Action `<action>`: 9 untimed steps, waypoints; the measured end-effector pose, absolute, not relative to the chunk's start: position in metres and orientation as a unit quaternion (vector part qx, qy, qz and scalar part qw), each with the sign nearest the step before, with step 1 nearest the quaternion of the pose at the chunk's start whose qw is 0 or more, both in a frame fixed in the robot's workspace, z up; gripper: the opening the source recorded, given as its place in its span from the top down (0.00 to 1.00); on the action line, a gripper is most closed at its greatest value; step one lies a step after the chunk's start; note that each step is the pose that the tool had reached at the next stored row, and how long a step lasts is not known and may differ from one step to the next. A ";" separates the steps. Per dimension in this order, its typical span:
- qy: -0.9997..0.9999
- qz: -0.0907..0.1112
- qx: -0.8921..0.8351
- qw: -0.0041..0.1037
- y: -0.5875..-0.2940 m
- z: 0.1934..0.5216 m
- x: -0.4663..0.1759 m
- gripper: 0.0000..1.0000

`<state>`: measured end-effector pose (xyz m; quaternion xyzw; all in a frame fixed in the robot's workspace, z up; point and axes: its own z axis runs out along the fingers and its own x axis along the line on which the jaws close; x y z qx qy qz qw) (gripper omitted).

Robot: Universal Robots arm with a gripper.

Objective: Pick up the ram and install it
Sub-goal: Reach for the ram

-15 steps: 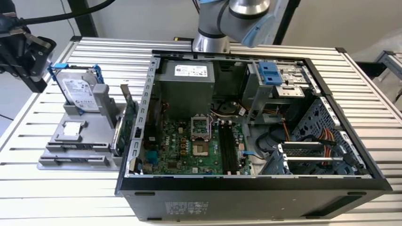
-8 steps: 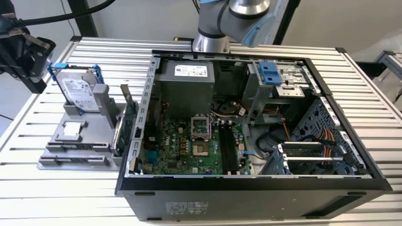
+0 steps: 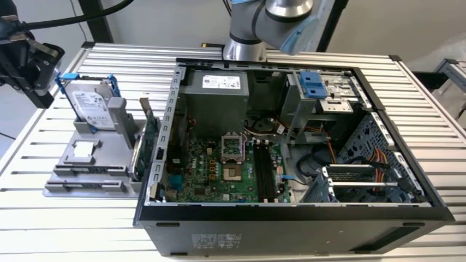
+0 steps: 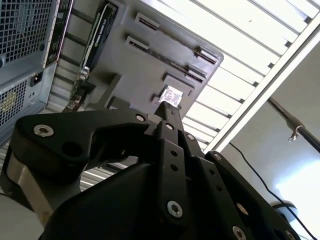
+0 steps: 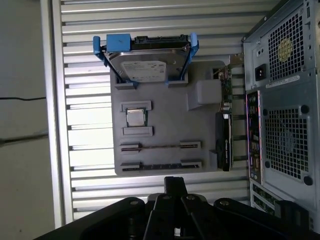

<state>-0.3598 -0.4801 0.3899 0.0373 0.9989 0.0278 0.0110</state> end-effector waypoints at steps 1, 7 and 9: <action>0.999 0.028 0.037 0.011 -0.480 0.390 -0.360 1.00; 0.999 0.028 0.037 0.011 -0.480 0.390 -0.360 1.00; 0.999 0.028 0.034 0.011 -0.480 0.390 -0.360 1.00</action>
